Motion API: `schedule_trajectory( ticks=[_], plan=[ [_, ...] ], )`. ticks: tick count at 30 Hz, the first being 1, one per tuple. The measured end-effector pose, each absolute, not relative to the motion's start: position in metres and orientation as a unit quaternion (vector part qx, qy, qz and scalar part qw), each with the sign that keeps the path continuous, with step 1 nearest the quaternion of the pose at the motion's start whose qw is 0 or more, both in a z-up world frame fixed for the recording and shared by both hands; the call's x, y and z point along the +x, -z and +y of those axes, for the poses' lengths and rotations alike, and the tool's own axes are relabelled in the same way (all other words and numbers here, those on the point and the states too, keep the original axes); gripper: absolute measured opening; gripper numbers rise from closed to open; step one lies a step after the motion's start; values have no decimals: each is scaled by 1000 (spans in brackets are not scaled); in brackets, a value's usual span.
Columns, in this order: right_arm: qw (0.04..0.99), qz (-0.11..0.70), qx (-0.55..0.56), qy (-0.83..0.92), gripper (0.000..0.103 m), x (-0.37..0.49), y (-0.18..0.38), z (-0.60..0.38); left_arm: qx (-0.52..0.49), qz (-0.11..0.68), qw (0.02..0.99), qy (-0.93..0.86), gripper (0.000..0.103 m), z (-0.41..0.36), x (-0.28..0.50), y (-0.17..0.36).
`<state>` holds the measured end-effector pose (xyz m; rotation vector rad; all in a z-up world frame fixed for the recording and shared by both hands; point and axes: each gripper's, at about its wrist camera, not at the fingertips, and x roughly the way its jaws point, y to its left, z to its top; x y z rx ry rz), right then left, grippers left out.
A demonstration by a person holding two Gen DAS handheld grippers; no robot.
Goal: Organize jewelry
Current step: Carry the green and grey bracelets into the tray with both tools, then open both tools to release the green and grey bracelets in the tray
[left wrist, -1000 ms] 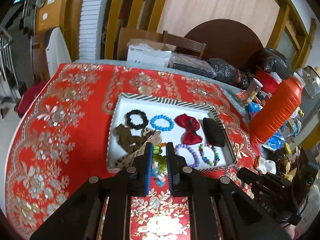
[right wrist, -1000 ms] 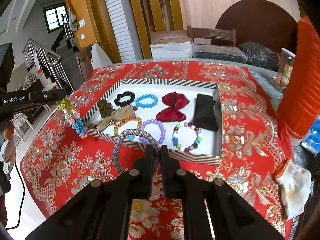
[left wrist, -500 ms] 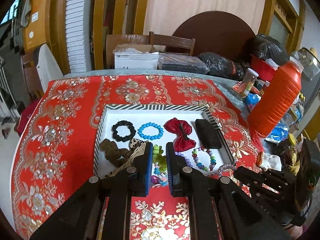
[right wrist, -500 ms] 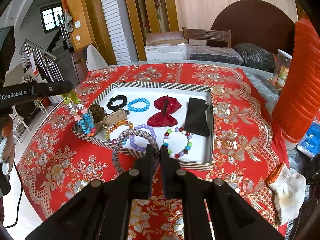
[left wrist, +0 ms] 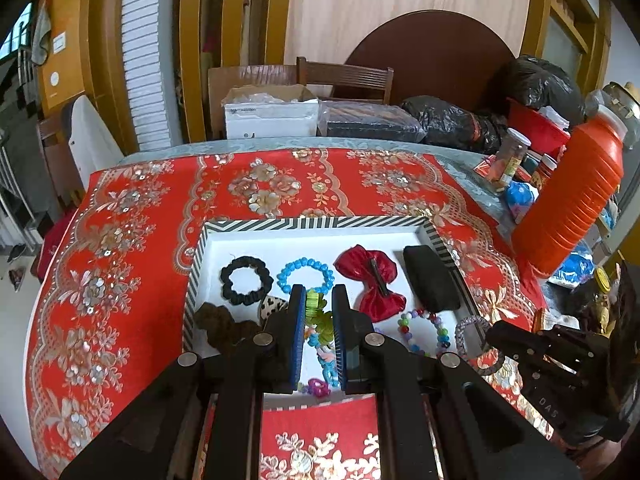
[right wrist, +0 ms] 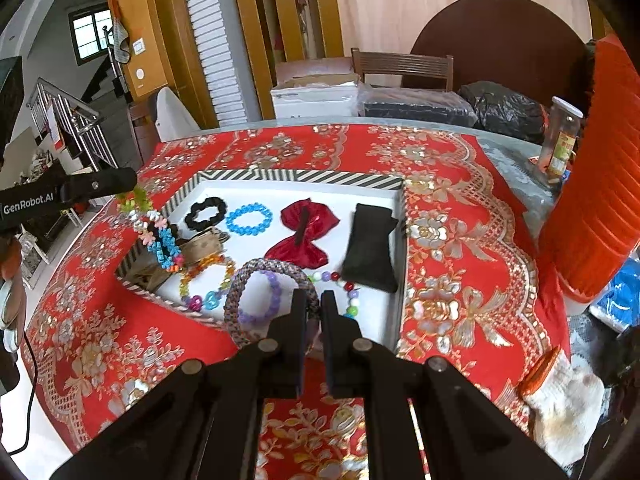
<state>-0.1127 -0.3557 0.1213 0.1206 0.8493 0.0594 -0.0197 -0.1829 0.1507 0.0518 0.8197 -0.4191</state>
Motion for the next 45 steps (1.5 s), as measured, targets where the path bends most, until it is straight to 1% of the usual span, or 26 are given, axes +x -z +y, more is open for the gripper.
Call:
schedule_trajectory(
  ticks=[5, 10, 19, 24, 26, 27, 28, 29, 30, 33, 36, 42, 45],
  plan=[
    [904, 422, 66, -28, 7, -92, -115, -362, 21, 402, 892, 207, 20, -195, 0, -145],
    [893, 447, 56, -24, 7, -70, -96, -360, -10, 421, 880, 218, 20, -206, 23, -129],
    [872, 485, 58, -14, 7, -39, -54, -361, -29, 463, 865, 189, 20, -204, 54, -75],
    [870, 491, 44, -16, 7, -36, -46, -358, -20, 476, 862, 173, 20, -197, 56, -56],
    [870, 491, 45, -17, 10, -36, -45, -356, -19, 483, 859, 171, 23, -195, 56, -53],
    [869, 492, 47, -18, 14, -37, -44, -356, -20, 484, 858, 171, 25, -193, 56, -52],
    [868, 493, 49, -17, 17, -38, -44, -356, -21, 485, 858, 171, 31, -193, 55, -52],
    [869, 492, 51, -18, 18, -39, -45, -355, -21, 484, 858, 170, 36, -192, 53, -52],
    [869, 491, 52, -19, 21, -41, -46, -355, -20, 483, 859, 169, 37, -191, 52, -52],
    [874, 482, 60, -17, 33, -48, -52, -354, -13, 481, 861, 166, 38, -189, 44, -54],
    [880, 468, 80, -19, 34, -59, -63, -355, -10, 474, 866, 158, 38, -187, 33, -59],
    [893, 439, 98, -12, 44, -79, -80, -351, 16, 459, 875, 149, 38, -190, 6, -68],
    [896, 433, 102, -13, 46, -87, -85, -347, 33, 450, 882, 139, 38, -192, -8, -74]
  ],
)
